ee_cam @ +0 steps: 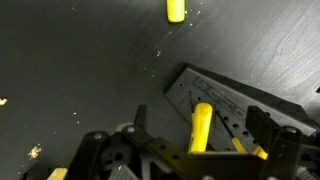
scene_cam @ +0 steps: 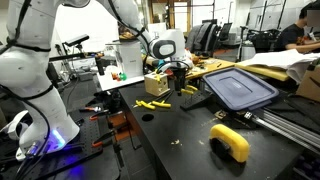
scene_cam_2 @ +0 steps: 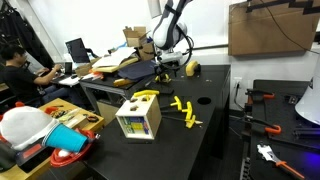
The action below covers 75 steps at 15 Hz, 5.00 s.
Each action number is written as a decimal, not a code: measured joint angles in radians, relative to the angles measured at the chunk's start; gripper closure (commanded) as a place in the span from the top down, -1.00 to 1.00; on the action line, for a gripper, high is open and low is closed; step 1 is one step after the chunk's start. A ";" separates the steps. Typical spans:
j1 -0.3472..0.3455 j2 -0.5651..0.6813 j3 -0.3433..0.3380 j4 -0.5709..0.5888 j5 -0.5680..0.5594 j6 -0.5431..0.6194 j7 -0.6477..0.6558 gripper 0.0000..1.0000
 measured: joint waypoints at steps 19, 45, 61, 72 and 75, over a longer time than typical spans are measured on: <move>-0.145 -0.132 0.015 0.026 0.144 -0.398 -0.189 1.00; -0.066 -0.013 -0.010 0.091 0.003 -0.276 0.037 -1.00; -0.073 0.055 0.003 0.172 0.079 -0.259 0.035 -1.00; -0.097 0.067 0.021 0.194 0.132 -0.281 0.014 -1.00; -0.098 0.067 0.035 0.194 0.137 -0.287 0.013 -1.00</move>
